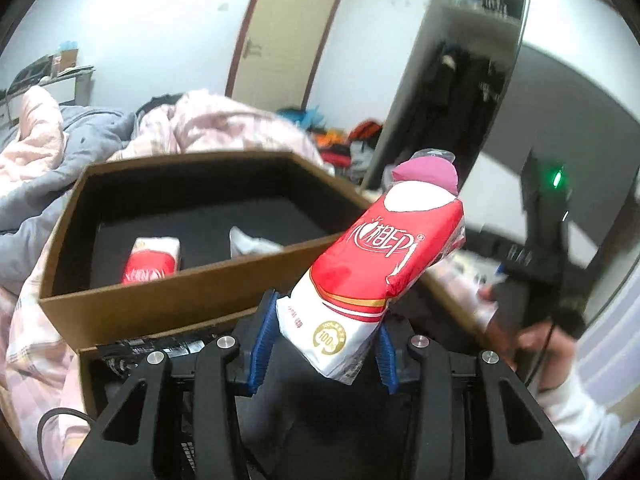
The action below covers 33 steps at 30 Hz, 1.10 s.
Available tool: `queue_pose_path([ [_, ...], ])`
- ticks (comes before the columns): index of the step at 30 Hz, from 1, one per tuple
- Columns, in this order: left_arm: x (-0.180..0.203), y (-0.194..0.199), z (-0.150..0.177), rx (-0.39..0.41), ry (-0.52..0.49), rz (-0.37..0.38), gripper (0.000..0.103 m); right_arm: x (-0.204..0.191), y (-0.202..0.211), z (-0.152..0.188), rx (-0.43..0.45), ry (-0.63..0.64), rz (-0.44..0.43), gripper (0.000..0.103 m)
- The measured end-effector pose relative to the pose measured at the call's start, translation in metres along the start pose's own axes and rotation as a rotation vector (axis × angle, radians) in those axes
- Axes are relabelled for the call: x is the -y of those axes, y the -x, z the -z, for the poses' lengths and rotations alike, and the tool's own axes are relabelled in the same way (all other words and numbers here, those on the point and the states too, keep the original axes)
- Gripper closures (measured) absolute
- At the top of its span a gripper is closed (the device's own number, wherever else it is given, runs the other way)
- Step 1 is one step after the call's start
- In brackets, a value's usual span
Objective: Organize soft objects
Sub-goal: 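Lift the red tissue pack with the left gripper over the upper box, then lower the tissue pack into the upper box and open the left gripper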
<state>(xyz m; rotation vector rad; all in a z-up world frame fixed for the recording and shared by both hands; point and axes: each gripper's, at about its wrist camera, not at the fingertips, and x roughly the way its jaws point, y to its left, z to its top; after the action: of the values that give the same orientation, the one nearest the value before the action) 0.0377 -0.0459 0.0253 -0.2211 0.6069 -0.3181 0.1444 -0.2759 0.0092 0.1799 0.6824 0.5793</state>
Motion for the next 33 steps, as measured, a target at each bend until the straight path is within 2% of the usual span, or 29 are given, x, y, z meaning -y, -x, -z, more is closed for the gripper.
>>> queue_pose_path([
  [4,-0.006,0.011,-0.014,0.058,0.042,-0.035,0.063,-0.001,-0.001,0.001,-0.002,0.006,-0.003,0.001],
  [7,-0.01,0.016,-0.031,0.067,0.081,-0.074,0.063,0.001,-0.006,0.001,-0.024,-0.009,-0.048,0.0],
  [11,-0.027,0.0,-0.053,-0.003,0.169,-0.215,0.061,0.011,-0.008,0.0,-0.035,-0.068,-0.077,0.0],
  [14,-0.042,-0.021,-0.056,-0.061,0.184,-0.28,0.061,0.015,-0.006,0.001,-0.028,-0.09,-0.081,0.0],
  [19,-0.06,-0.031,-0.047,-0.046,0.207,-0.37,0.058,0.015,-0.007,0.002,-0.031,-0.09,-0.076,0.0],
  [22,-0.064,-0.03,-0.04,-0.047,0.203,-0.369,0.043,0.013,-0.007,0.001,-0.03,-0.08,-0.069,0.0],
  [24,-0.065,-0.023,-0.035,-0.016,0.208,-0.368,0.029,0.012,-0.008,0.001,-0.034,-0.08,-0.068,0.0],
  [25,-0.065,-0.019,-0.033,0.006,0.216,-0.37,0.026,0.013,-0.008,0.001,-0.035,-0.081,-0.07,0.0],
  [30,-0.069,-0.006,-0.021,0.06,0.247,-0.361,0.026,0.013,-0.006,0.001,-0.033,-0.078,-0.071,0.0],
  [33,-0.067,-0.001,-0.014,0.09,0.218,-0.407,0.026,0.013,-0.006,0.0,-0.039,-0.084,-0.076,0.0],
])
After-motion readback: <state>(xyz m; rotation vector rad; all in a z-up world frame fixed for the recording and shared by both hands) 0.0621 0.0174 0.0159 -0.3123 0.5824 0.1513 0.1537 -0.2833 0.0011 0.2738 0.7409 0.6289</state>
